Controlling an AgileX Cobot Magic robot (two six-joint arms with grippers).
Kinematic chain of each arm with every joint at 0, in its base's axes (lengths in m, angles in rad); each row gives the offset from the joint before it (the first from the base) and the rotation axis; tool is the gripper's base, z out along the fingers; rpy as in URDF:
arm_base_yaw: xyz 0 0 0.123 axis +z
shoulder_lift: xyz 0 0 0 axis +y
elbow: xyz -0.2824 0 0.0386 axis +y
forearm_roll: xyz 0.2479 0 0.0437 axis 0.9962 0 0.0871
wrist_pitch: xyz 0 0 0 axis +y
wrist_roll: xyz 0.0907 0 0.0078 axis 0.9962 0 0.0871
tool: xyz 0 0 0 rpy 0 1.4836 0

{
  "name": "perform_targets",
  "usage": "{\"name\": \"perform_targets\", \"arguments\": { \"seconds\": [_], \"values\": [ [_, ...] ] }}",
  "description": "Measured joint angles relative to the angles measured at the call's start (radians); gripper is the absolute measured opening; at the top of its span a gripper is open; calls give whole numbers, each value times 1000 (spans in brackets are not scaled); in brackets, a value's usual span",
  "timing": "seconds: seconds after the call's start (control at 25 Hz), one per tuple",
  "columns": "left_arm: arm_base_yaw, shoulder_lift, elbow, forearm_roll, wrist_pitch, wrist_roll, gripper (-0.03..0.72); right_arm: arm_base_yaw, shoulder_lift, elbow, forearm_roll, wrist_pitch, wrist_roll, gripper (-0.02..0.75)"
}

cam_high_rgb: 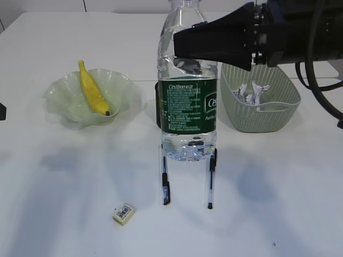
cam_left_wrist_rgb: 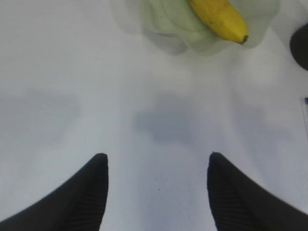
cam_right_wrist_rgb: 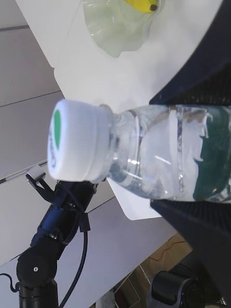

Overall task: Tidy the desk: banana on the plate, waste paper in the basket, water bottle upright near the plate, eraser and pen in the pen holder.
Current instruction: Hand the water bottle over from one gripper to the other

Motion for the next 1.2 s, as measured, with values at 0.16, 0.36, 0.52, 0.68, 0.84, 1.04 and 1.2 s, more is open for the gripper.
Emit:
{"name": "perform_targets", "arguments": {
  "seconds": [0.16,0.36,0.52,0.68,0.84,1.04,1.2],
  "values": [
    [-76,0,1,-38,-65,129,454,2,0,0,0,0,-3,368],
    [-177,2,6,-161,-165,302,450,2,0,0,1,-7,-3,368],
    [-228,2,6,-329,-194,505,449,2,0,0,1,-16,-6,368],
    [-236,2,6,-535,-208,727,447,2,0,0,2,-21,-6,368],
    [-236,2,6,-638,-228,851,443,2,0,0,2,-29,-8,368],
    [-236,16,6,-683,-238,884,443,2,0,0,17,-33,-8,368],
    [-236,69,6,-689,-182,884,443,2,0,0,34,-33,-8,368]
  ]
}}
